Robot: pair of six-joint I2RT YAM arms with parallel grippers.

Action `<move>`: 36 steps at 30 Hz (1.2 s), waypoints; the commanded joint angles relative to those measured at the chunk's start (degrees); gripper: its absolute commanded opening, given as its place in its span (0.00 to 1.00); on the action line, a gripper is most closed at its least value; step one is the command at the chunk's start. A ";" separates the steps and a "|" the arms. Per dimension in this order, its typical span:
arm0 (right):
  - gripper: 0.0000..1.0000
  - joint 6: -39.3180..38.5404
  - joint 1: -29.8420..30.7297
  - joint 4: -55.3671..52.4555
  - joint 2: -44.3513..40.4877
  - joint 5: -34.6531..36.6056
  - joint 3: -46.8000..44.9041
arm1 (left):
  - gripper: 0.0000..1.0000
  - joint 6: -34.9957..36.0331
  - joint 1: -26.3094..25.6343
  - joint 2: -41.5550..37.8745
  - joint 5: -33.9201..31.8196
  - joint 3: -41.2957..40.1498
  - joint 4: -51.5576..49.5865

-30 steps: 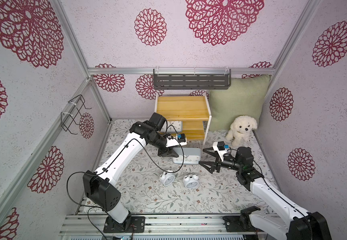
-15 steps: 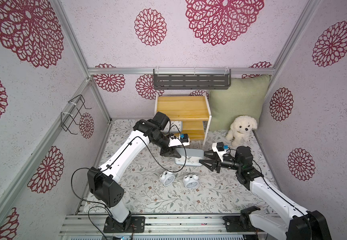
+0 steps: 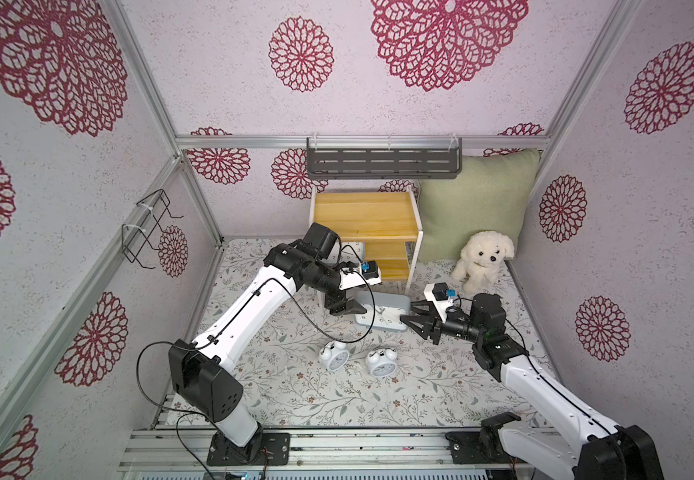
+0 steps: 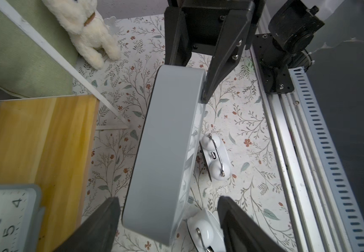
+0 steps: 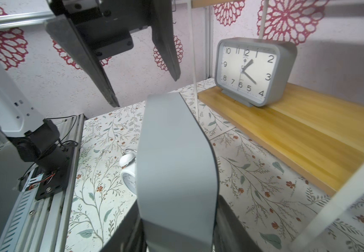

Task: Place the alarm clocks on the shelf by style
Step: Pick up the alarm from the center of the board.

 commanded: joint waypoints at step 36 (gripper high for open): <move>0.22 13.57 -2.05 -19.00 -26.86 45.21 -4.45 | 0.67 -60.54 20.48 -20.13 -12.55 -37.95 60.02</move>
